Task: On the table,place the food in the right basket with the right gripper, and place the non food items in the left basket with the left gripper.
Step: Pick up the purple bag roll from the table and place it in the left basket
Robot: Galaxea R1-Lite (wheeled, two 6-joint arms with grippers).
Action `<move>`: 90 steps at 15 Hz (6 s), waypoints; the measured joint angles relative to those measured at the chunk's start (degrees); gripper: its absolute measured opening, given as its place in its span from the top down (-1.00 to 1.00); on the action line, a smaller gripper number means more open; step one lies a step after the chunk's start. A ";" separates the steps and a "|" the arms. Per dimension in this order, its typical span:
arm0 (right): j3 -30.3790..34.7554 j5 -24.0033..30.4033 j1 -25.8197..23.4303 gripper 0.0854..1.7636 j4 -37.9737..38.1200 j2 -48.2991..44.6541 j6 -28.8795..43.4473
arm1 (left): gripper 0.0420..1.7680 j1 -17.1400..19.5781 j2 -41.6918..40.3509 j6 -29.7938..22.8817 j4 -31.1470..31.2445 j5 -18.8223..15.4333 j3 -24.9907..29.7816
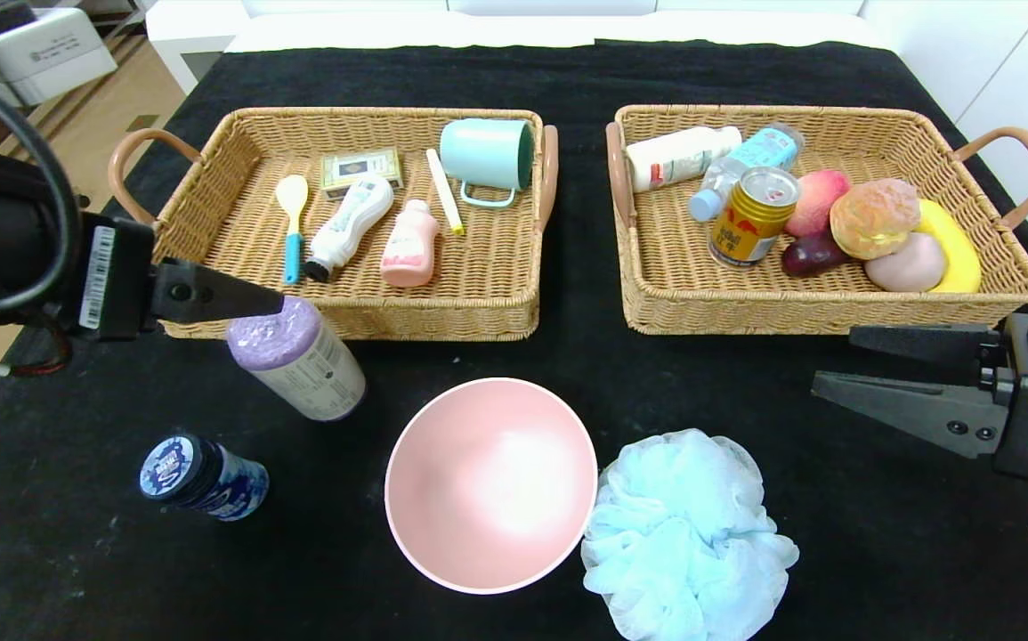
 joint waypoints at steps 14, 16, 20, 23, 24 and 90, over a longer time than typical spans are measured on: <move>0.20 -0.05 -0.44 -0.94 -0.02 0.29 -0.46 | -0.94 3.58 14.75 -2.33 3.86 -1.12 -5.34; 0.20 -0.05 -0.34 -0.94 -0.04 0.32 -0.46 | -0.94 3.62 15.47 -2.68 3.80 -1.45 -4.79; 0.20 -0.05 -0.26 -0.94 -0.02 0.44 -0.46 | -0.94 3.73 16.96 -2.72 3.54 -1.40 -4.55; 0.28 -0.05 -0.17 -0.94 -0.02 0.68 -0.49 | -0.94 3.75 17.62 -2.88 3.54 -1.87 -4.53; 0.33 -0.05 -0.12 -0.94 -0.04 0.71 -0.50 | -0.94 3.75 17.70 -2.90 3.54 -1.95 -4.51; 1.68 -0.05 1.93 -0.94 -0.04 0.71 -1.43 | -0.30 2.60 28.81 -5.36 -41.61 -0.49 -15.76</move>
